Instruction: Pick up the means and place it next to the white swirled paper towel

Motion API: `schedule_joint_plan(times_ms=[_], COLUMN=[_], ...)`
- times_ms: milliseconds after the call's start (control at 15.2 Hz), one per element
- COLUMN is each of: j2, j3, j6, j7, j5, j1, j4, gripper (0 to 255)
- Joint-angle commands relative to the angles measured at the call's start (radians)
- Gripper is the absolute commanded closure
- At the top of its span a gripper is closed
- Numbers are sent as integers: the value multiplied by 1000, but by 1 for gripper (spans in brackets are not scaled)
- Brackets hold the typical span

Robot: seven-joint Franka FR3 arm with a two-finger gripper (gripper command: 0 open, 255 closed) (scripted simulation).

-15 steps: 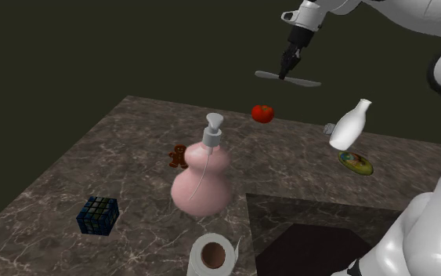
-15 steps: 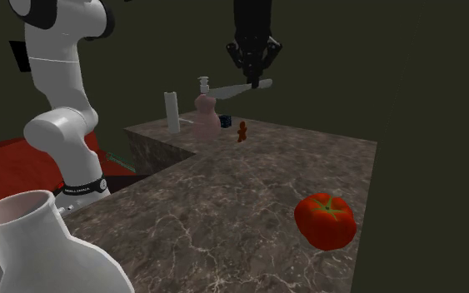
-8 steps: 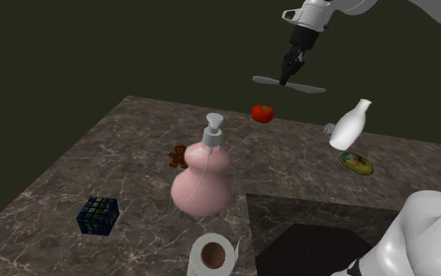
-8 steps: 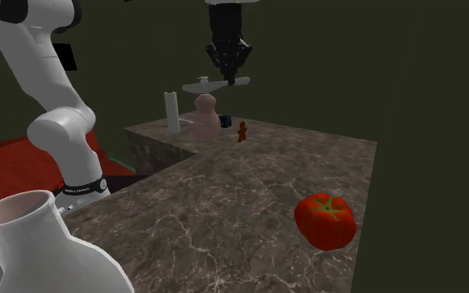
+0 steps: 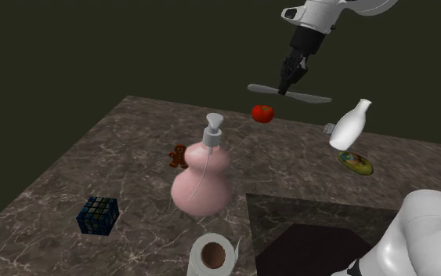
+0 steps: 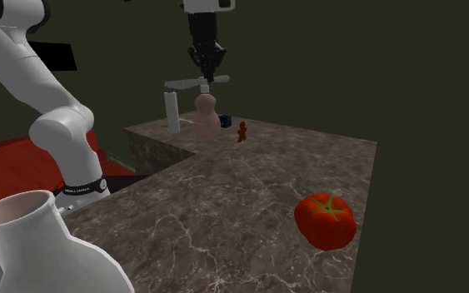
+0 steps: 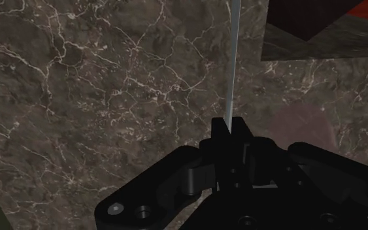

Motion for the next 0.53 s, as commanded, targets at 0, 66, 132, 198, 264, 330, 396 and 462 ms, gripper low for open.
schedule_joint_plan(times_ms=[0, 66, 132, 198, 264, 330, 396, 462], j2=[-54, -76, -98, -118, -137, -155, -173, -189], j3=[37, 55, 74, 92, 111, 130, 149, 168], j6=[3, 4, 4, 4, 4, 4, 3, 3], j7=[49, 73, 97, 120, 144, 167, 190, 214], j5=[-2, 0, 2, 6, 10, 15, 21, 28], j1=[9, 14, 19, 24, 29, 35, 41, 47], j4=[-53, -74, -94, -112, -130, -146, -161, -175], gripper=[255, 255, 255, 255, 255, 255, 255, 255])
